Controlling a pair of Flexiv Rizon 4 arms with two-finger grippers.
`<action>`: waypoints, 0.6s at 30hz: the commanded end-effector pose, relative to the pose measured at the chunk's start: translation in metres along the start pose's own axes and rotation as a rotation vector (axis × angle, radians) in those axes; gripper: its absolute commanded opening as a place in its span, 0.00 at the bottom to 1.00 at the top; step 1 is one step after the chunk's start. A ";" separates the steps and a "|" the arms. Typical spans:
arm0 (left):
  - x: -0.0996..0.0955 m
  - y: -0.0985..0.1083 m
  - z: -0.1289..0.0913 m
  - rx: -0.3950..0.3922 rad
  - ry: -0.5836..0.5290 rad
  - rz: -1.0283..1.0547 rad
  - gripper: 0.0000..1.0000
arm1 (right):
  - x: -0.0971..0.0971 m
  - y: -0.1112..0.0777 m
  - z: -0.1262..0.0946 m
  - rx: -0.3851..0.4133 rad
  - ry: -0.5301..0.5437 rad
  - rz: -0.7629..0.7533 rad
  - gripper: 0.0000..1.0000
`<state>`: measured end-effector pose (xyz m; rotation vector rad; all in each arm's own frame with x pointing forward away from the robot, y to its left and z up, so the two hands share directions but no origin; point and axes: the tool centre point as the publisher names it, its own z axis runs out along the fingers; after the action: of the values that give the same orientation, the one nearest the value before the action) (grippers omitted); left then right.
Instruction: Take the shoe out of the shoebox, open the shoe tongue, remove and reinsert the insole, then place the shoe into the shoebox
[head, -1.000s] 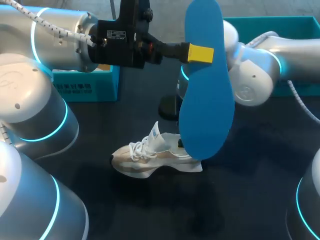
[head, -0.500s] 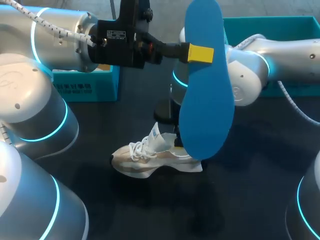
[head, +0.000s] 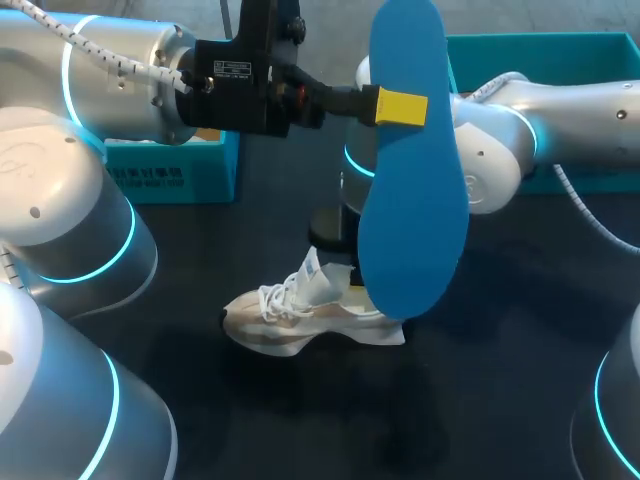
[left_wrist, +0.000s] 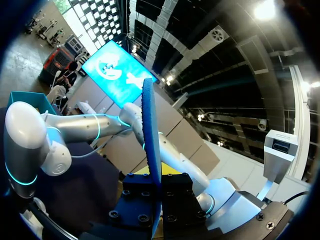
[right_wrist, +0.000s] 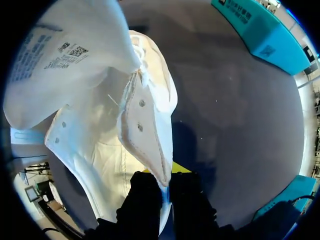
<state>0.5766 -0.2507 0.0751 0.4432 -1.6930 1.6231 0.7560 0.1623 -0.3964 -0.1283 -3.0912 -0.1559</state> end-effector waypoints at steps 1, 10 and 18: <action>0.000 0.002 0.000 0.002 -0.001 0.000 0.00 | 0.005 0.000 -0.009 0.002 0.005 0.042 0.00; 0.000 0.002 0.000 0.002 -0.001 0.000 0.00 | 0.022 -0.010 -0.030 -0.080 0.047 0.284 0.00; 0.000 0.002 0.000 0.002 -0.001 0.000 0.00 | 0.035 -0.016 -0.033 -0.142 0.033 0.544 0.00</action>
<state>0.5766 -0.2507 0.0751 0.4433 -1.6930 1.6231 0.7316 0.1534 -0.3665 -0.8050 -2.8961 -0.2538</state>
